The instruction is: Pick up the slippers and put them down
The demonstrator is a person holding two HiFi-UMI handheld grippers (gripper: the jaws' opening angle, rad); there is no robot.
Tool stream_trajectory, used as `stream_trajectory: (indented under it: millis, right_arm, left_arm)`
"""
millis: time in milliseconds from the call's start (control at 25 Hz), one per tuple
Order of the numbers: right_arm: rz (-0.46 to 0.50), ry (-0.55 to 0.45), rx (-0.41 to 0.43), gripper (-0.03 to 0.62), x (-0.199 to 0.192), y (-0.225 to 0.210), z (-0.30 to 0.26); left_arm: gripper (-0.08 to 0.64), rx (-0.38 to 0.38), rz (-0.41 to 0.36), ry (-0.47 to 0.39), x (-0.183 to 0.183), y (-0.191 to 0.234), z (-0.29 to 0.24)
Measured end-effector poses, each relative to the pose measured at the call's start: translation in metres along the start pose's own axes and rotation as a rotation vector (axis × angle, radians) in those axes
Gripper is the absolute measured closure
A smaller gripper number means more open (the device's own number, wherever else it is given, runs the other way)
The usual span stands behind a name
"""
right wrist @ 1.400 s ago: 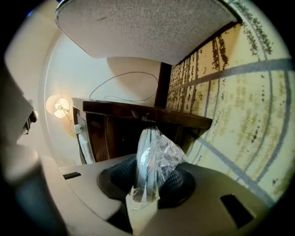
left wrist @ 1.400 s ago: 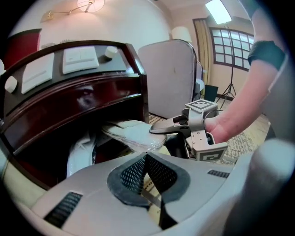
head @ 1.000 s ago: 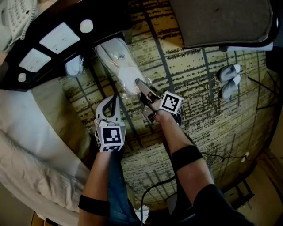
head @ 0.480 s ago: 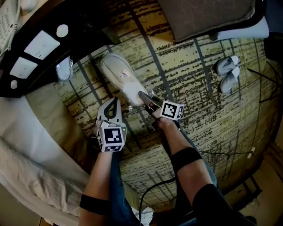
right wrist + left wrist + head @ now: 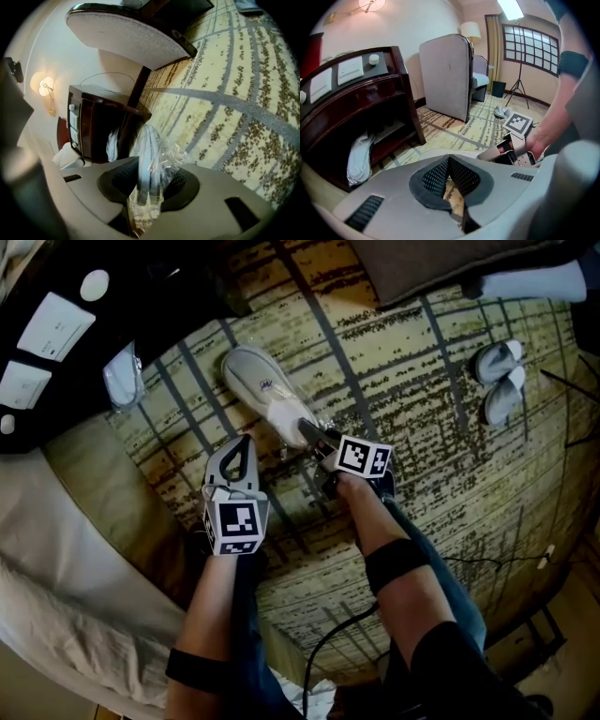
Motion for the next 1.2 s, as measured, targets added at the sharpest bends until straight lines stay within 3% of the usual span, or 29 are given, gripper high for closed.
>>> stream_trajectory:
  millis: [80, 200, 240, 440, 560, 680, 880, 920, 1040, 1200]
  right_arm:
    - [0.040, 0.046, -0.093, 0.421, -0.004, -0.012, 0.001]
    - [0.126, 0.165, -0.232, 0.231, -0.018, -0.026, 0.006]
    - [0.150, 0.191, -0.274, 0.197, -0.020, -0.030, 0.009]
    - [0.196, 0.263, -0.499, 0.085, -0.014, -0.044, 0.042]
    - [0.217, 0.291, -0.592, 0.081, 0.001, -0.041, 0.071]
    - [0.225, 0.255, -0.585, 0.081, 0.033, -0.008, 0.093]
    - [0.261, 0.208, -0.502, 0.091, 0.084, 0.087, 0.131]
    - [0.280, 0.196, -0.479, 0.135, 0.099, 0.110, 0.139]
    - [0.342, 0.177, -0.411, 0.159, 0.134, 0.187, 0.172]
    - [0.455, 0.131, -0.330, 0.322, 0.185, 0.295, 0.224]
  left_arm:
    - [0.560, -0.001, 0.004, 0.000, 0.000, 0.000, 0.003]
    - [0.560, -0.010, 0.001, 0.000, 0.002, -0.005, 0.011]
    - [0.560, -0.013, -0.002, 0.000, 0.004, -0.007, 0.014]
    - [0.560, -0.022, -0.004, 0.002, 0.018, -0.011, 0.036]
    - [0.560, -0.020, -0.003, 0.000, 0.036, -0.012, 0.057]
    - [0.560, -0.010, -0.001, -0.004, 0.063, -0.009, 0.087]
    - [0.560, -0.002, 0.026, -0.012, 0.120, -0.002, 0.160]
    - [0.560, 0.004, 0.031, -0.021, 0.134, 0.001, 0.177]
    - [0.560, 0.028, 0.046, -0.034, 0.175, 0.001, 0.239]
    - [0.560, 0.058, 0.084, -0.072, 0.233, -0.002, 0.329]
Point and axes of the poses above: the fingertips, and each gripper's own axes: z backward along the fingers, y to its left, x out of its top, the point moved 1 cm from there along z, backward along the fingers, and after that the axes turned 14 degrees about z, right-handed, at the moved point
